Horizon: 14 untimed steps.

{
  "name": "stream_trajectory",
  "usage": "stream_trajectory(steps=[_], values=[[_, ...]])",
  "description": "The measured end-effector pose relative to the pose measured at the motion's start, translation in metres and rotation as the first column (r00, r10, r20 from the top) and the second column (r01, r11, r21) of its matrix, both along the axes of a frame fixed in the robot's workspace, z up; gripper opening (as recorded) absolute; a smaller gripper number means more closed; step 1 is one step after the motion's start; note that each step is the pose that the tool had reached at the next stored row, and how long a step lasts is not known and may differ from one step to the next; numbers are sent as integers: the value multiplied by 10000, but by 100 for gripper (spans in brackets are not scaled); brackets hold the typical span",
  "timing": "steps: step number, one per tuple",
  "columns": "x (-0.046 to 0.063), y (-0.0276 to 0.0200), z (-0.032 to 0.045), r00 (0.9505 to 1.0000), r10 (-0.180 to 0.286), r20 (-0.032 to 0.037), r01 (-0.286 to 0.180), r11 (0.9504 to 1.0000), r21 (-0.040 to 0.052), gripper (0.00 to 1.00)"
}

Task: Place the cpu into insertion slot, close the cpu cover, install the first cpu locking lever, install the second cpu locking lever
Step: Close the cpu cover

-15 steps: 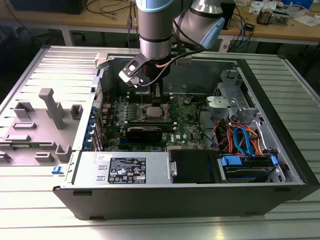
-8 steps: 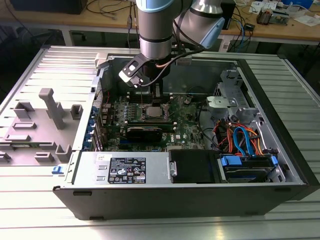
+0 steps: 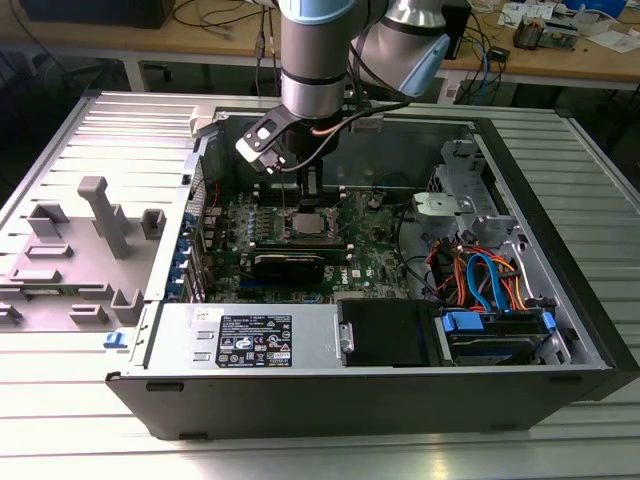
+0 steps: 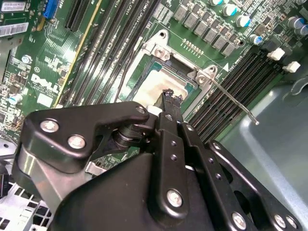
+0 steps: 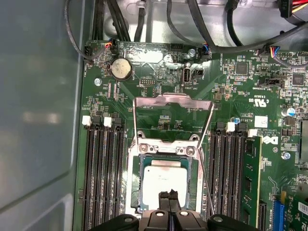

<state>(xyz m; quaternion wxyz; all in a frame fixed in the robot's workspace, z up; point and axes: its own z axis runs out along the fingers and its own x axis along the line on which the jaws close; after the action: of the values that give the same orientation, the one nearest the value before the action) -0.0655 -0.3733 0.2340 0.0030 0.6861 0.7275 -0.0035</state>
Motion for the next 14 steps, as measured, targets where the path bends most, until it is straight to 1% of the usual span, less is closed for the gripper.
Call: stream_trajectory(steps=[3, 9, 14], values=[[1, 0, 8, 10000, 1, -3, -1, 10000, -2, 11], [1, 1, 113, 10000, -10, -3, 10, 10000, -9, 11], [1, 1, 186, 10000, -29, -3, 29, 10000, -18, 11]])
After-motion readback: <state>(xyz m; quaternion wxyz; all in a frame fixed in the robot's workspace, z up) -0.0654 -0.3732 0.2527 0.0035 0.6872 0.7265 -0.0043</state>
